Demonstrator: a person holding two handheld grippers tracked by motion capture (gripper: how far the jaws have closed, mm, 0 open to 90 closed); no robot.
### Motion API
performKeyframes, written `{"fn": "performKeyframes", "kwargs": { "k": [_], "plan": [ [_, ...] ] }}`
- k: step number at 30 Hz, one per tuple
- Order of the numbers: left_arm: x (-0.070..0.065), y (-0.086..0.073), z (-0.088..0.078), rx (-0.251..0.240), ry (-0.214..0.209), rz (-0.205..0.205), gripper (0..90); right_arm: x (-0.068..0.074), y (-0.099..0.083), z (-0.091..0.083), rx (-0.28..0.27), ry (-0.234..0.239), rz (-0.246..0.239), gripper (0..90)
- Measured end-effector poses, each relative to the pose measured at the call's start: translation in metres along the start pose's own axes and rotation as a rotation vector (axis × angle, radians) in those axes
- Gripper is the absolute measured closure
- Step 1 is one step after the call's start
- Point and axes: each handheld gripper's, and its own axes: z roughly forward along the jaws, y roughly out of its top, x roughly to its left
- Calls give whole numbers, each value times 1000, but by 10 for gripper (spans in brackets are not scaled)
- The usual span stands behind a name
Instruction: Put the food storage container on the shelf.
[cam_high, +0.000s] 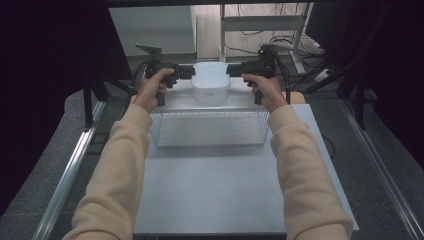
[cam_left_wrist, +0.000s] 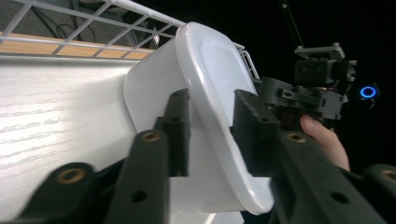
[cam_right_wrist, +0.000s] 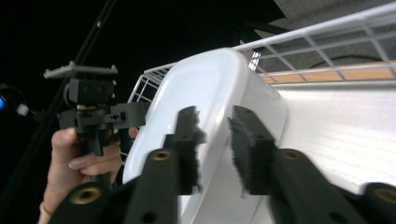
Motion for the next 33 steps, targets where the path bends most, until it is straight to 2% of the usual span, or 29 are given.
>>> {"fn": "performKeyframes", "kwargs": {
  "k": [1,3,5,7,11,14,16,21,25,32,33],
  "plan": [
    [-2,-1,-1,-15,9,14,536,3,-1,0,-6,-2,-18,575],
    [-9,-3,-6,-40,42,47,434,11,-3,-3,-41,-25,-53,487],
    [-20,-6,-14,-61,50,91,360,25,-6,-9,-71,-59,-122,378],
    [-31,-11,-21,-71,80,148,323,36,-11,-16,-87,-86,-192,327],
    [-53,-28,-37,-84,160,269,290,47,-23,-32,-113,-145,-310,288],
    [-58,-39,-46,-86,155,284,277,49,-32,-45,-111,-155,-357,262],
    [-61,-46,-51,-90,169,305,268,48,-39,-53,-118,-161,-390,251],
    [-67,-64,-63,-101,182,356,262,45,-55,-71,-97,-171,-499,227],
    [-67,-76,-66,-104,201,388,262,41,-65,-77,-83,-182,-543,224],
    [-67,-106,-70,-99,213,442,260,36,-86,-89,-75,-177,-570,225],
    [-67,-113,-72,-98,227,460,259,36,-90,-91,-75,-182,-582,225]
  ]
}}
